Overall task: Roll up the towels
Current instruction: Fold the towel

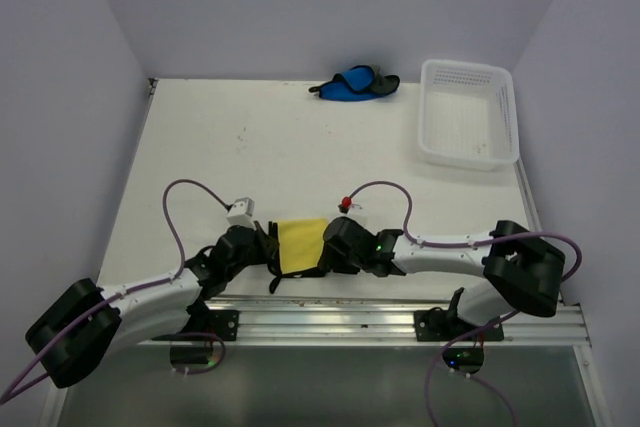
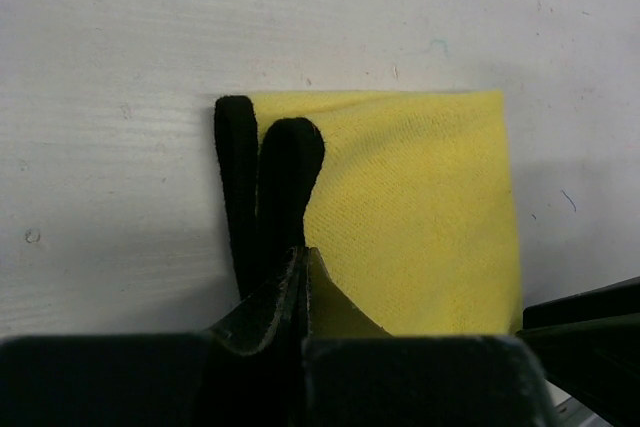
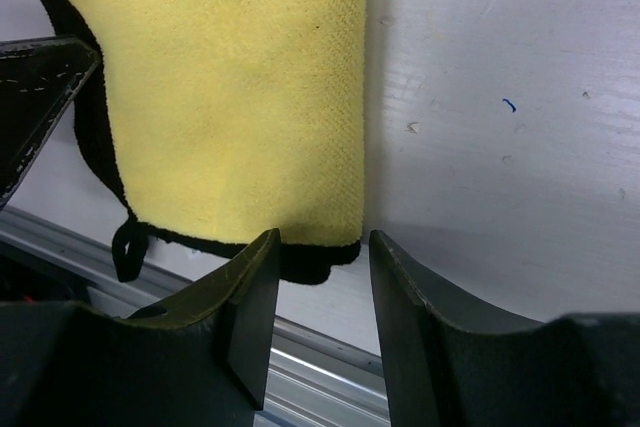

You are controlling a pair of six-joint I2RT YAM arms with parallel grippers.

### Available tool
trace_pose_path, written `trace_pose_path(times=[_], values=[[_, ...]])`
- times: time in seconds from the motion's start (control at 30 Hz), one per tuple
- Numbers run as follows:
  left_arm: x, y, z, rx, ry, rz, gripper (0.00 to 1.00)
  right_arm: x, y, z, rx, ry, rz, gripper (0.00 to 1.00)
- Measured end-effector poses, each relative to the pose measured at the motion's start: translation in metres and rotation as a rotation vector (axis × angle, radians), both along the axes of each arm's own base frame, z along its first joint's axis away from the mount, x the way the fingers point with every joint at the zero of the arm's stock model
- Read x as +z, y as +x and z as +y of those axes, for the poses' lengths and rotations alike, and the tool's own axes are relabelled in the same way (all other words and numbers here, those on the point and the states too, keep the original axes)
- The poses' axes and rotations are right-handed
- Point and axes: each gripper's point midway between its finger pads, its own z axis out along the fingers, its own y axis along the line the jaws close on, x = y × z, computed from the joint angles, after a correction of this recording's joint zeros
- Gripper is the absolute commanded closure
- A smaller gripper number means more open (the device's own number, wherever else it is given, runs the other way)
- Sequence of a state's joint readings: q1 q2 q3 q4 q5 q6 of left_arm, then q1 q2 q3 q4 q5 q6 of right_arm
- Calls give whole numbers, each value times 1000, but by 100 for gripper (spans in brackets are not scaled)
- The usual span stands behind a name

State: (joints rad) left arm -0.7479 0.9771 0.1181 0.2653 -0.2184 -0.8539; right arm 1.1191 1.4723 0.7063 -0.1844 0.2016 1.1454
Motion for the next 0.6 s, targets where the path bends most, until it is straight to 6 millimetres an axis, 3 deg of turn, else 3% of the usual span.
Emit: trace_pose_path(times=[0.27,0.6], values=[[0,-1,0,-3,1,2,100,-8,-3,-3,-22,-16,33,59],[0,-3,1,-5,5,4,100,-12,-6,3,-31,36,47,76]])
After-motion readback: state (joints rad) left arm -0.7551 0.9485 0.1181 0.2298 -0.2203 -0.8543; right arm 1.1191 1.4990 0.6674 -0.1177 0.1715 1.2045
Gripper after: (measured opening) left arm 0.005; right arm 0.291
